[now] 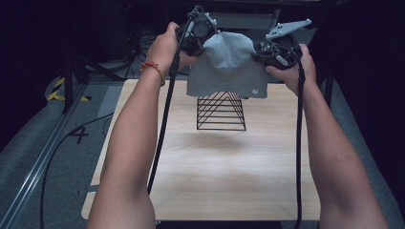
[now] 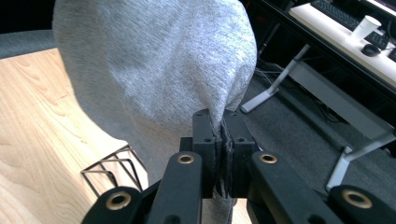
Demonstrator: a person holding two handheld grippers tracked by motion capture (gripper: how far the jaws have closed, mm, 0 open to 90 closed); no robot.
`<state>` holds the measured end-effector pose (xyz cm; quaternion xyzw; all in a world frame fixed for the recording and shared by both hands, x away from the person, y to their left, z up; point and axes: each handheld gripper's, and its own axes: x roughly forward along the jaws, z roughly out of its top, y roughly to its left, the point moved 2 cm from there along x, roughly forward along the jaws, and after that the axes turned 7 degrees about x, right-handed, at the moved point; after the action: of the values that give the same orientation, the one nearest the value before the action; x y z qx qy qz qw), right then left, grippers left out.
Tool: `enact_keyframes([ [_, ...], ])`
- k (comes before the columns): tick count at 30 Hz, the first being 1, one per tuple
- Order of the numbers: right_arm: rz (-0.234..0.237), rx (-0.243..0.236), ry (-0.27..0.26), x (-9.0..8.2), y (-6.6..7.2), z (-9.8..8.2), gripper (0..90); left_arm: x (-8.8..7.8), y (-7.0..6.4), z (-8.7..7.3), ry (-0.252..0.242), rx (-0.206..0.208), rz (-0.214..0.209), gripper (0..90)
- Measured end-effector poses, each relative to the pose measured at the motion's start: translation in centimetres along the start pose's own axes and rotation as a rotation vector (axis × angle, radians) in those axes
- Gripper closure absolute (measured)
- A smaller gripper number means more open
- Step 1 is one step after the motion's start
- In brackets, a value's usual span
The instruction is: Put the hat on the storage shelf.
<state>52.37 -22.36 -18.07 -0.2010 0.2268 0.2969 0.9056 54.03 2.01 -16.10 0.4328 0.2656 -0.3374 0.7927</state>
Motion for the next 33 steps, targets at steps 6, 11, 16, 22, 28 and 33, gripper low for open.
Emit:
enact_keyframes([
  [6, 0.011, -0.010, 0.001, -0.3, 0.3, -0.7, 85.9, 0.0, -0.8, -0.3, 0.005, 0.016, -0.025, 86.9],
  [11, 0.023, -0.013, -0.009, -1.0, 0.6, -1.3, 85.9, -0.9, -1.1, -0.5, -0.024, 0.024, -0.026, 86.9],
  [16, 0.028, -0.017, -0.018, -1.6, 0.8, -1.4, 85.9, -2.0, -1.5, -0.4, -0.037, 0.037, -0.025, 86.9],
  [22, 0.027, -0.029, -0.008, -1.9, 1.0, -1.4, 85.8, -2.0, -2.1, -0.5, -0.027, 0.042, -0.031, 86.9],
  [28, 0.031, -0.026, 0.005, -1.2, 1.4, -2.0, 85.9, -0.6, -2.7, -1.1, -0.022, 0.043, -0.050, 86.9],
  [33, 0.035, -0.019, 0.034, 0.0, 1.4, -3.2, 85.9, 1.0, -3.1, -1.7, 0.004, 0.036, -0.065, 86.8],
])
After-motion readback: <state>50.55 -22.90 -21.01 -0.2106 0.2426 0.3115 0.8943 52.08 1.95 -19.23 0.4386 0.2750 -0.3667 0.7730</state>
